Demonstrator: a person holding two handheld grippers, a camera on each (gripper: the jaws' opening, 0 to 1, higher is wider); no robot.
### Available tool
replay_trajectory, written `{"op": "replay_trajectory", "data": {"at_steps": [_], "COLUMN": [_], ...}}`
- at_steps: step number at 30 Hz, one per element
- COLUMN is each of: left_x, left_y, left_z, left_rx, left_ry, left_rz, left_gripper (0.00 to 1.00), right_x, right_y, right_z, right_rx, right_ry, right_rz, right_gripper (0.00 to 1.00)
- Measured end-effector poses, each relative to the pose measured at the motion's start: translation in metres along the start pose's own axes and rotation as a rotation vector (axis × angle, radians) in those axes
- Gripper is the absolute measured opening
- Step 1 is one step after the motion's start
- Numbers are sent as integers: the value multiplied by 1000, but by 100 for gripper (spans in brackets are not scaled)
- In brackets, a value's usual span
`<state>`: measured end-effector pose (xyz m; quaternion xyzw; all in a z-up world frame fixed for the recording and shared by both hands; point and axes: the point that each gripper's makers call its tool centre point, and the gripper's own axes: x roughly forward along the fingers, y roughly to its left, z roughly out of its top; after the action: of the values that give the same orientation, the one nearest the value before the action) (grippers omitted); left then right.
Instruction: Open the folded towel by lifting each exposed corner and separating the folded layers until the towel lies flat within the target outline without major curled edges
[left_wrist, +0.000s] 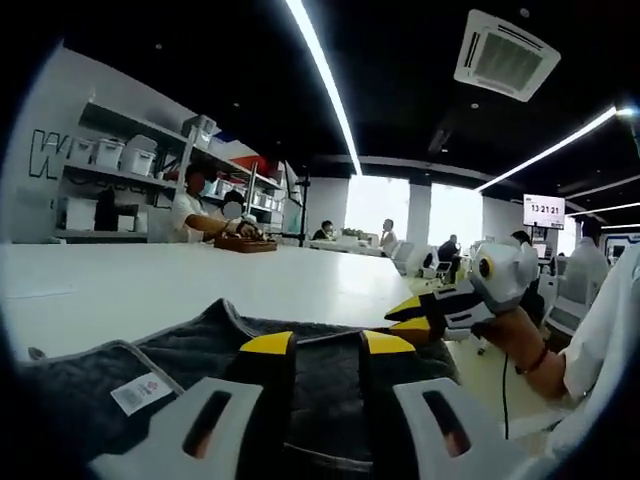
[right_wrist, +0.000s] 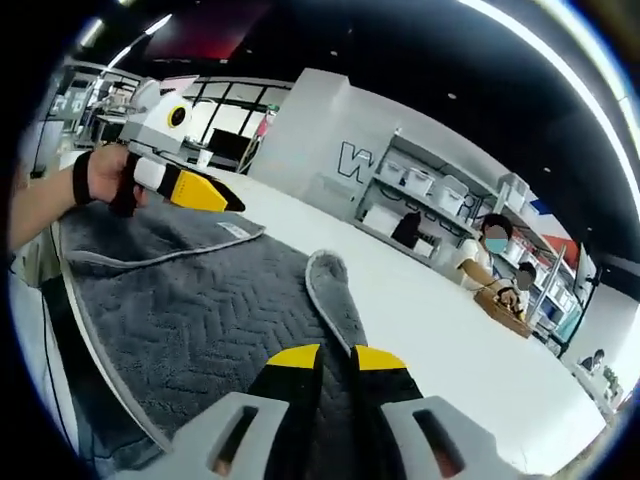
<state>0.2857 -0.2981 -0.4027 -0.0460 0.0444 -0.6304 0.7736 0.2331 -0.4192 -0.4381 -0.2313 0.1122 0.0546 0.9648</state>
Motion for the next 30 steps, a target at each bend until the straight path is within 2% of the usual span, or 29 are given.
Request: {"op": "replay_trajectory", "data": {"at_steps": [11,16,23,30], "left_x": [-14,-23,-34,-43], "left_y": [0,-6,-13,-20], "left_z": [0,1,-1,-4], "left_rx": [11,30,58,48], "left_ry": [-1,-1,16,2], "left_rz": [13,17,19,20], "left_gripper": [28,29,29,30], "right_x": [16,25,35,41], "right_y": [12,17,22,26], "right_z": [15,27,34,39], "right_rx": [-40,-59,-112,-98], "right_ry": [7,-5,6,-3], "right_rz": [56,84,97,117], "right_gripper": [5,5,5,4]}}
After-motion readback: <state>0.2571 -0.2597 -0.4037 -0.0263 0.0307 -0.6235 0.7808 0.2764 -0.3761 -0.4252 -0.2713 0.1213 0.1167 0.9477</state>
